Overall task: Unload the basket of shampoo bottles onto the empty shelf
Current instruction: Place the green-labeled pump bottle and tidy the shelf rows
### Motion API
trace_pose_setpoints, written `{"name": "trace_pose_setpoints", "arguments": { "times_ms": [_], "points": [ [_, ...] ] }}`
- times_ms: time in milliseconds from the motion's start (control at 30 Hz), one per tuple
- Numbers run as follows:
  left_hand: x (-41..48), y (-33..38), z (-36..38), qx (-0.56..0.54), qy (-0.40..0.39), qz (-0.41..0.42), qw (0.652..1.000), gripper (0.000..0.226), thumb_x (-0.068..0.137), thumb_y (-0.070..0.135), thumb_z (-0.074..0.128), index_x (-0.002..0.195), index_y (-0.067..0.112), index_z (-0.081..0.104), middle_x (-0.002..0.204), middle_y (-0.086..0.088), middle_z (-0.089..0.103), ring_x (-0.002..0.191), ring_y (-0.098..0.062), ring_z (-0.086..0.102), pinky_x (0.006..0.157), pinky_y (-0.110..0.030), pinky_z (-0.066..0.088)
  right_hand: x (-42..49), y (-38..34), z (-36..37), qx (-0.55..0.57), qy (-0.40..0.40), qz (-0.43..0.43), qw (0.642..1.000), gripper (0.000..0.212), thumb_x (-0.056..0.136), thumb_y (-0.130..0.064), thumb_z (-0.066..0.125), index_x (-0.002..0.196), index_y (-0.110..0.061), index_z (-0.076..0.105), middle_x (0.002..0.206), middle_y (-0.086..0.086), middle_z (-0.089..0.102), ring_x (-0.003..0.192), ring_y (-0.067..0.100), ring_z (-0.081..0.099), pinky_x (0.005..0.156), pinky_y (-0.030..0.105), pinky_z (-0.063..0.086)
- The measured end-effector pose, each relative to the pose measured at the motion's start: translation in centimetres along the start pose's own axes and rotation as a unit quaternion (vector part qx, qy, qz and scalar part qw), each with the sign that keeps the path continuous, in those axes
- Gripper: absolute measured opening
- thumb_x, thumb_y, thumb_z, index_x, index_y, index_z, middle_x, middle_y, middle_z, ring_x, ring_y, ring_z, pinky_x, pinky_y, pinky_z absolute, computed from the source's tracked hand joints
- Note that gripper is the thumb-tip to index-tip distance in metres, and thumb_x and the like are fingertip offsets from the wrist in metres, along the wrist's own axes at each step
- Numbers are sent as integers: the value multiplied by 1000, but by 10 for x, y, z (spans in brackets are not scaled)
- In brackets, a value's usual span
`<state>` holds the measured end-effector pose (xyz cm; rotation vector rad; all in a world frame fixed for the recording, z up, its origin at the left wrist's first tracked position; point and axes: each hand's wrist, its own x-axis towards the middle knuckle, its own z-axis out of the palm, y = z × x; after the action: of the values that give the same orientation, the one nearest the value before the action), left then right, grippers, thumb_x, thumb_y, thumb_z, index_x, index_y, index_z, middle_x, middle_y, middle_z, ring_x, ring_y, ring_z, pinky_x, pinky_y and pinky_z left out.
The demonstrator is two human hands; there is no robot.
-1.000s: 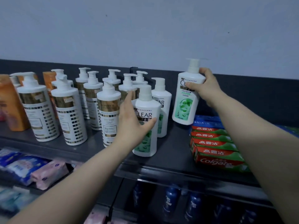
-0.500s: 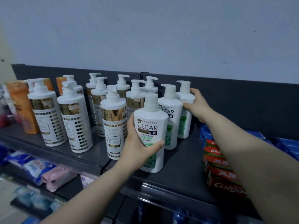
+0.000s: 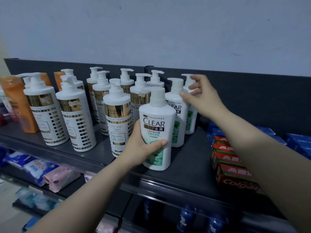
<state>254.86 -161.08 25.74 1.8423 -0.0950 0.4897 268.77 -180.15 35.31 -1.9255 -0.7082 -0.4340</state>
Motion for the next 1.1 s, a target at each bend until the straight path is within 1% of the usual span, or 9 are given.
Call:
{"name": "trace_pose_setpoints", "arguments": {
  "times_ms": [67,133,300,433,533,767,867,1000,1100],
  "points": [
    [4,0,-5,-30,-48,-14,998,85,56,48,87,125,18,46,114,1,70,106,-15,67,88,-37,56,-4,-2,8,-14,-63,54,996,77,74,-43,78,137,-29,37,113,-11,51,95,7,56,81,20,42],
    [6,2,-8,-57,-85,-28,994,86,55,47,89,123,10,51,113,-4,71,106,-21,68,85,-36,56,-6,1,17,15,-93,86,992,83,72,-36,81,140,-24,36,124,-11,50,105,10,56,88,25,44],
    [5,6,-3,-94,-121,-37,987,68,63,28,84,121,10,53,114,-7,71,107,-25,67,83,-32,55,-9,9,23,28,-97,101,990,71,74,-28,80,135,-25,44,118,-5,61,103,11,60,81,25,49],
    [-1,10,10,-95,-134,-34,986,63,68,21,81,122,11,50,115,-7,70,108,-23,66,84,-32,55,-13,11,7,22,-124,89,988,62,72,-36,78,126,-33,48,111,-15,61,99,0,59,75,18,47],
    [-5,13,21,-92,-133,-30,986,64,70,17,80,125,11,48,116,-8,69,109,-23,66,90,-40,54,-18,16,-3,14,-129,87,988,63,72,-34,79,128,-32,49,111,-15,63,99,1,60,77,20,48],
    [-10,13,42,-90,-98,-26,991,72,63,30,84,123,14,48,116,-4,68,109,-20,65,96,-51,50,-19,18,-6,-1,-135,87,987,66,75,-26,78,131,-34,44,107,-20,61,92,-9,59,71,13,45],
    [-10,13,46,-87,-93,-22,992,75,59,39,83,120,14,48,113,-2,68,107,-20,65,94,-52,50,-22,14,-8,2,-146,88,985,68,77,-22,77,134,-33,42,111,-17,62,97,-5,60,76,16,47],
    [-8,12,48,-100,-96,-19,990,74,59,37,83,121,16,48,114,-3,67,108,-21,64,93,-52,51,-24,4,-10,-8,-158,92,983,71,79,-23,77,139,-30,40,122,-19,56,108,-2,56,83,16,46],
    [-9,11,49,-135,-109,-31,984,75,59,35,84,123,18,48,116,-3,67,110,-22,63,94,-53,50,-26,1,-16,-27,-163,101,981,67,79,-26,76,137,-30,42,120,-19,57,106,-2,58,78,15,47]
  ]
}}
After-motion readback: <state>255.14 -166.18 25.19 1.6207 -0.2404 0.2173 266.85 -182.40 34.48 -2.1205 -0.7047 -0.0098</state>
